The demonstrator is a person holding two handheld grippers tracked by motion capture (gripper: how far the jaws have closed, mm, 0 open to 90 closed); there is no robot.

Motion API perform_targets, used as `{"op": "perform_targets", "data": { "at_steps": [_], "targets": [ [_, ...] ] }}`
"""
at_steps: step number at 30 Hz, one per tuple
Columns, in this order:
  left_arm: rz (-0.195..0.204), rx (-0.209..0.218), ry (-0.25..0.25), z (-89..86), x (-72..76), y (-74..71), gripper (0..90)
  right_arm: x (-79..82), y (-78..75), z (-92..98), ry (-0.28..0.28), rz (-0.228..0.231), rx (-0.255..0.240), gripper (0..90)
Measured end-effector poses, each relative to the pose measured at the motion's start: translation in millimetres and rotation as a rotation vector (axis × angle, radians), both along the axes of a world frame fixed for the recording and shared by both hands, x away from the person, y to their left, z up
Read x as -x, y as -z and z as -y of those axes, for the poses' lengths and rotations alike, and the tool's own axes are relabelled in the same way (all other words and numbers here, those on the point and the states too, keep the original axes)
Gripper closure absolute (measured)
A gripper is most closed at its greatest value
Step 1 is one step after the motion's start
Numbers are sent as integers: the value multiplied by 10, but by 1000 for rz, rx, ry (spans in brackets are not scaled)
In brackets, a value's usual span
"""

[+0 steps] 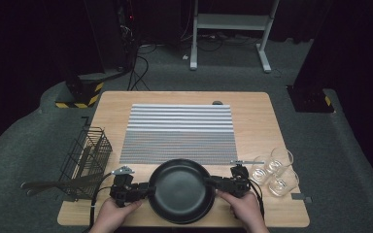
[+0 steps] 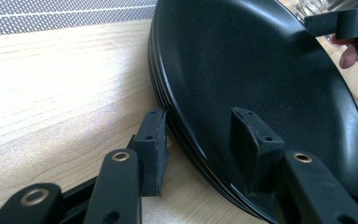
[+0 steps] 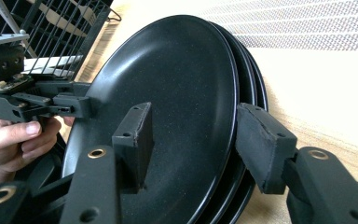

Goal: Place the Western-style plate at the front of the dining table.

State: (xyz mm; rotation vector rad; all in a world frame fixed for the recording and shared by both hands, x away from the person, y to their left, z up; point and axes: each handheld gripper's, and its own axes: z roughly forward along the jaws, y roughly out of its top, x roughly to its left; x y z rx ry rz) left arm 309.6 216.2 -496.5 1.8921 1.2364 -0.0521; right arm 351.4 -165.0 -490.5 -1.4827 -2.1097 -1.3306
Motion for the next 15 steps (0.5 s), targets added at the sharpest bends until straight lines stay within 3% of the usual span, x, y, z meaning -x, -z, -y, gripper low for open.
{"op": "perform_targets", "data": {
  "at_steps": [15],
  "targets": [
    [3, 6, -11, -2, 2, -15, 598, 0, 26, -12, 39, -2, -28, 469]
  ]
}}
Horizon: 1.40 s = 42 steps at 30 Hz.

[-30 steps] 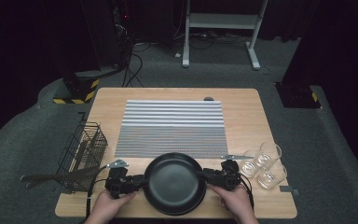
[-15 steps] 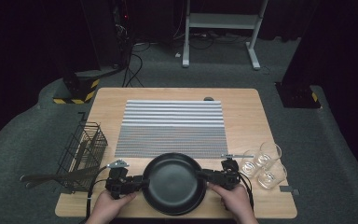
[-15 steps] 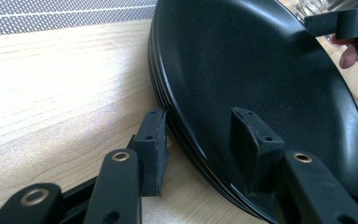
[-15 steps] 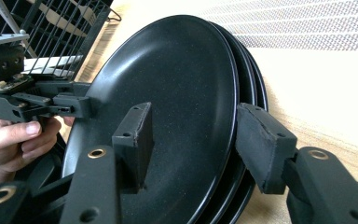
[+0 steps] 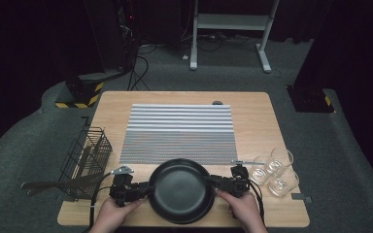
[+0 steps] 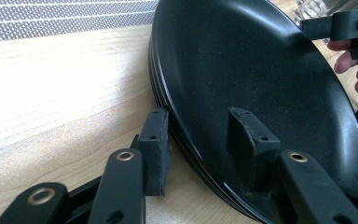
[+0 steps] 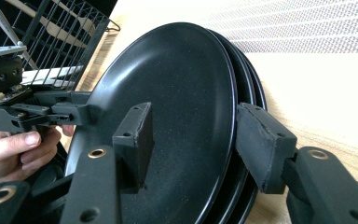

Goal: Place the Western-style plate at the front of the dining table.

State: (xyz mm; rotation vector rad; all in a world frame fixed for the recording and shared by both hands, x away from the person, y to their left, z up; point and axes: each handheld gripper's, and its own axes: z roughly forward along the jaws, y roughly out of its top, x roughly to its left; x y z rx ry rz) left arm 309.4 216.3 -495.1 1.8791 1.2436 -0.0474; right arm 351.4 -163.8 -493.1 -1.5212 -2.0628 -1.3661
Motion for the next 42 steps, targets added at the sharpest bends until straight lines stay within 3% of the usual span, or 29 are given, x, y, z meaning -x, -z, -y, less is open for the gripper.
{"op": "perform_targets", "data": {
  "at_steps": [23, 26, 31, 36, 39, 42],
  "targets": [
    [-10, -8, -9, 0, -14, -3, 630, -2, 10, -47, 6, -2, 5, 503],
    [-10, -12, -7, -4, -12, -6, 638, -9, 41, -107, -22, -16, 19, 502],
    [-13, -11, -9, -17, -8, -3, 666, 14, 39, -168, -29, 18, 65, 508],
    [-14, -17, -26, 1, 1, -21, 674, 7, 47, -153, -23, 14, 65, 552],
    [8, -41, -38, 37, 23, -64, 676, 5, 55, -141, -12, 7, 62, 586],
    [13, -40, -49, 45, 10, -95, 690, 7, 68, -128, 2, 10, 67, 648]
  ]
}}
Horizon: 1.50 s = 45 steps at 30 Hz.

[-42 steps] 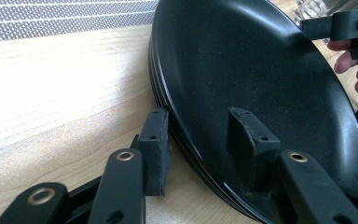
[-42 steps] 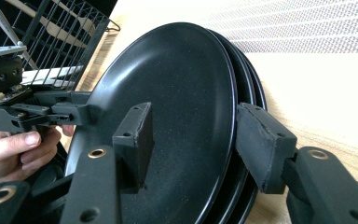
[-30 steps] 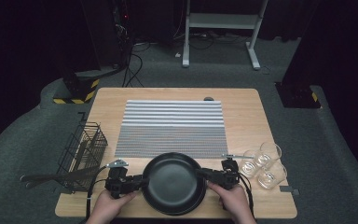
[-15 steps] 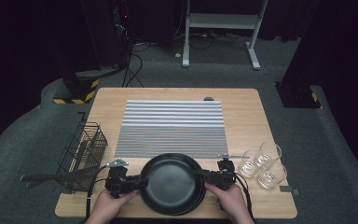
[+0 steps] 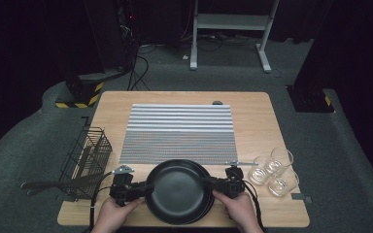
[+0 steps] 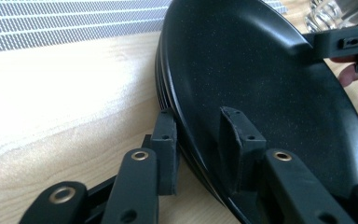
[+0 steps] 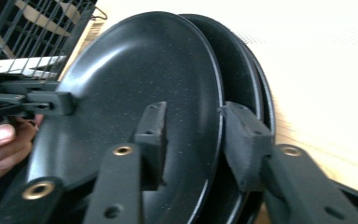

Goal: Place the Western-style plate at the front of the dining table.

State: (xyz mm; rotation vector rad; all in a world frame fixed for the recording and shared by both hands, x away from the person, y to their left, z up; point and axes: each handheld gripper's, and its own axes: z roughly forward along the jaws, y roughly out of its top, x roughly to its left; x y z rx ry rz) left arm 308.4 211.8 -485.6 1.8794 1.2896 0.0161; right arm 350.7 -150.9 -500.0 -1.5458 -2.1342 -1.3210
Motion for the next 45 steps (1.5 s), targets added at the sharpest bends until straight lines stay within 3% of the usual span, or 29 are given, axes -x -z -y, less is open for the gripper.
{"op": "perform_targets", "data": {
  "at_steps": [9, 14, 20, 29, 36, 45],
  "targets": [
    [13, 26, -21, 8, -72, -28, 729, -11, 47, 77, 43, -20, -25, 826],
    [29, 53, -29, 15, -144, -13, 745, -33, 43, 109, 58, -7, -52, 834],
    [59, 59, -26, 52, -268, -5, 749, -102, 30, 136, 84, 11, -51, 834],
    [92, 104, -50, 67, -453, 66, 757, -264, -24, 148, 109, 34, -35, 836],
    [114, 133, -80, 84, -501, 127, 756, -358, -101, 133, 126, 77, -20, 832],
    [124, 146, -89, 81, -520, 204, 743, -388, -81, 124, 127, 86, -19, 826]
  ]
}}
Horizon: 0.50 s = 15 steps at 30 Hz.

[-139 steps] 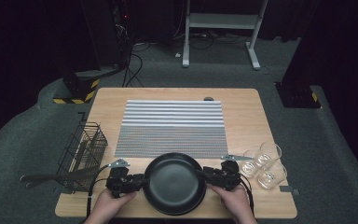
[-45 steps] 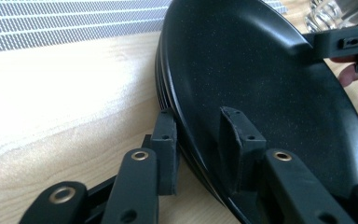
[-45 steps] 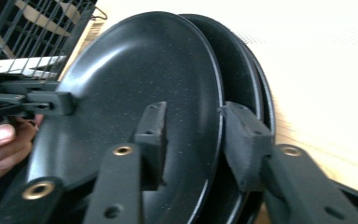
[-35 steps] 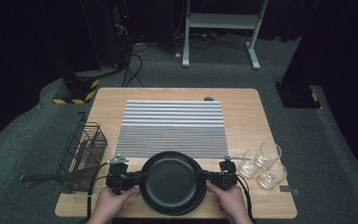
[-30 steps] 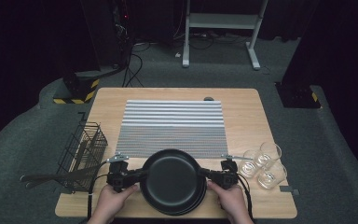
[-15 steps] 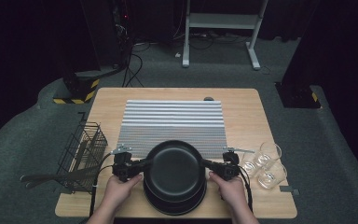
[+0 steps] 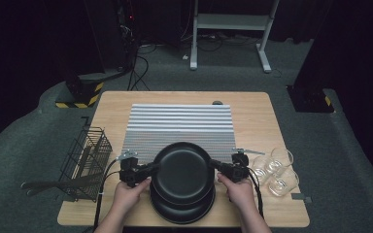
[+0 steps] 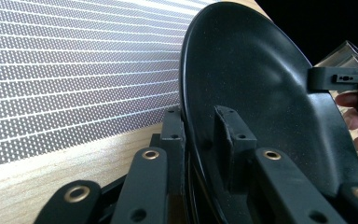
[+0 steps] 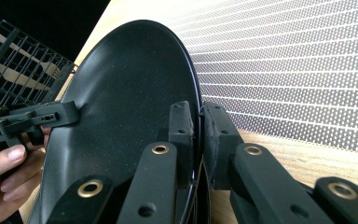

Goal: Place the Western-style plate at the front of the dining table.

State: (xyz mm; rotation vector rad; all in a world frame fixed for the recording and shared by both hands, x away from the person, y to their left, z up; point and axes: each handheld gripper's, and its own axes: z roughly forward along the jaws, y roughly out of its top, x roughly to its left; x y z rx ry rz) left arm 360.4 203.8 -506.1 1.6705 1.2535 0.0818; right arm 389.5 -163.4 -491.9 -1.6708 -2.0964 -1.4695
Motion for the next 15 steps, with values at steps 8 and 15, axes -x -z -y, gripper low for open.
{"op": "perform_targets", "data": {
  "at_steps": [8, 15],
  "targets": [
    [61, 31, -31, 8, 65, 81, 739, -6, 86, -14, -18, 13, -3, 732],
    [77, 34, -33, 7, 78, 97, 737, 26, 135, 4, -32, 17, -18, 585]
  ]
}}
